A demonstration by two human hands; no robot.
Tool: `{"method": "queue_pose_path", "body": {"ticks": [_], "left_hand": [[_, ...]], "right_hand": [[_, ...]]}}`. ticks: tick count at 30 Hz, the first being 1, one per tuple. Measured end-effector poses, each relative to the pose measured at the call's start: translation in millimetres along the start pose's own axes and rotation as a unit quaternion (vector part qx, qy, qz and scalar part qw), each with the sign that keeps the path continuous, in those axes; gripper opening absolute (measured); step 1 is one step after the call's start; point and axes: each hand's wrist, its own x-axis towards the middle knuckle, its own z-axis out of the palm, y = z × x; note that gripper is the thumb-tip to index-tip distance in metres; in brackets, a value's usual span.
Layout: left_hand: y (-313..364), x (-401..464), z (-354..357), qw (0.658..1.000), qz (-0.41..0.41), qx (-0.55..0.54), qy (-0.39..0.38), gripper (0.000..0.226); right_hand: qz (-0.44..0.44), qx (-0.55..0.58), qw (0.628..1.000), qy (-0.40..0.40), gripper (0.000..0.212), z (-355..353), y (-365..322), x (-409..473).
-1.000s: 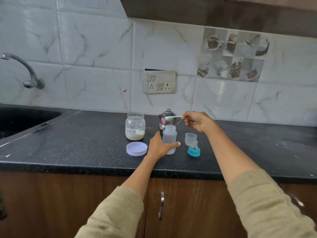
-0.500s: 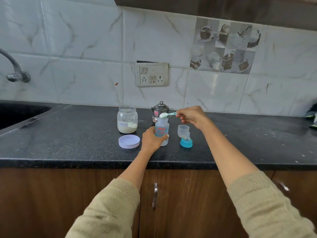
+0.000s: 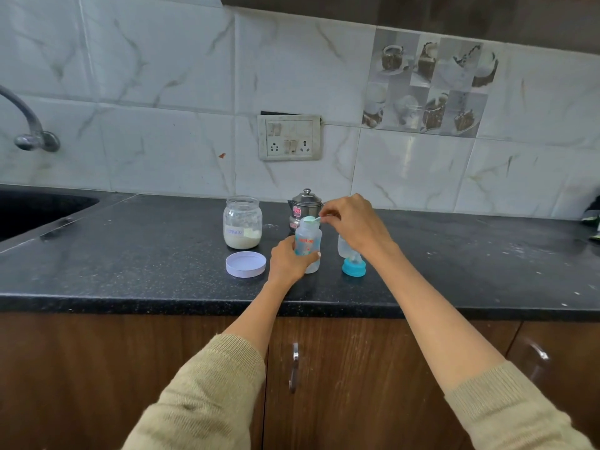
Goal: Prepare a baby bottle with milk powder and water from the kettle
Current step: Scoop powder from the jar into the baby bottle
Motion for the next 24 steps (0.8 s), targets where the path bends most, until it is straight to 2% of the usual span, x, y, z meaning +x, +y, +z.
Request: {"method": "queue_pose_path", "body": {"ticks": [5,14,21,24], "left_hand": [[-0.2,1.7,0.3,1.0,-0.005,0.015,-0.007,0.058],[-1.5,3.4,-0.8,1.0,-0.004,0.009,-0.007,0.058],[-1.7,3.2,-0.3,1.0,0.002,0.006,-0.006,0.055],[-2.1,2.9,-1.2,1.0,0.001,0.001,-0.008,0.055]], "right_hand": [[-0.06,-0.118,0.991,-0.004,0.019,10.3,-0.7,-9.4],[-0.092,-0.157,0.983,0.009,0.023,12.1,-0.1,-20.4],[-0.015,-0.068,0.997,0.02,0.022,11.3,3.0,-15.6],[0.025,0.007,0.999,0.032,0.019,14.1,1.1,-13.3]]}}
